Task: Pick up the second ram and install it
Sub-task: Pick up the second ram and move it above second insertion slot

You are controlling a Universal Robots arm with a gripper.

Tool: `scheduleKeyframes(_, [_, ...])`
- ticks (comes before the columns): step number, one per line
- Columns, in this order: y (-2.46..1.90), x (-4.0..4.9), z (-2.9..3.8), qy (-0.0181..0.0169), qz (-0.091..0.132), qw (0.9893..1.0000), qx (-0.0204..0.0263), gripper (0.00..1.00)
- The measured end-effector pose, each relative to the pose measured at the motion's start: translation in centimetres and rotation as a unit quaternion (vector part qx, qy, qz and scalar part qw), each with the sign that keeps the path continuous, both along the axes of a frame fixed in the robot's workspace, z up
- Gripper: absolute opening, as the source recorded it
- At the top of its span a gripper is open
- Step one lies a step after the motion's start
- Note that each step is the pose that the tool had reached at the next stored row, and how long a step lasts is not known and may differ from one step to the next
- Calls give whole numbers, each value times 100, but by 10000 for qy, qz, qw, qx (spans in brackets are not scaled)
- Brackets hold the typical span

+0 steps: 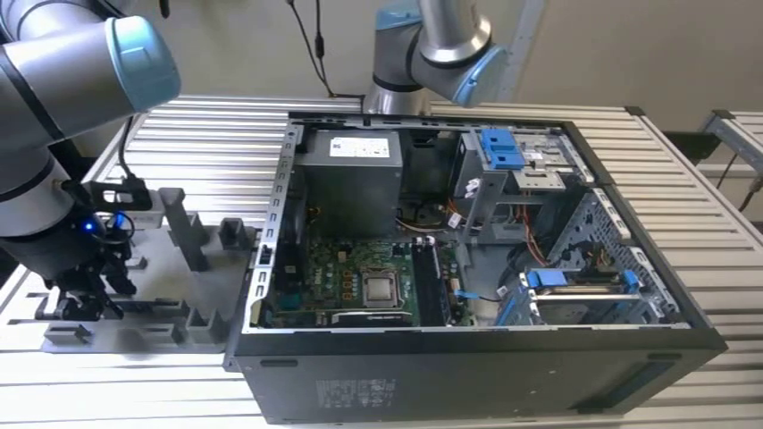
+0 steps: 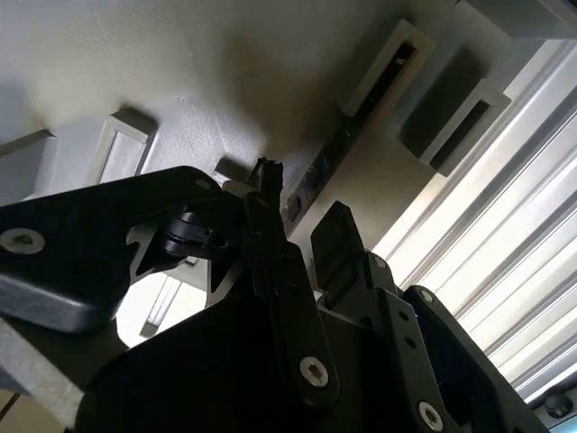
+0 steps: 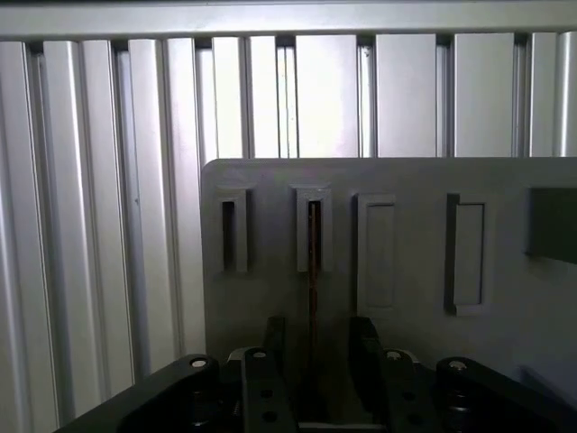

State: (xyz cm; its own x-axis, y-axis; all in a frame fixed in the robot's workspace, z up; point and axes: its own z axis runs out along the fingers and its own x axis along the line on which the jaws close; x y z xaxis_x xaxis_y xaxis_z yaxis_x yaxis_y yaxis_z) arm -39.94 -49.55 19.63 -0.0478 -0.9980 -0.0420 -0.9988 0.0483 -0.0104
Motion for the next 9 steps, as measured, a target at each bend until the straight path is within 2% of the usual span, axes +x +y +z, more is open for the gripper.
scheduleKeyframes(4, [3, 1, -12, -6, 1, 10000, -2, 42])
scheduleKeyframes(9, [5, 0, -33, -7, 34, 10000, -50, 42])
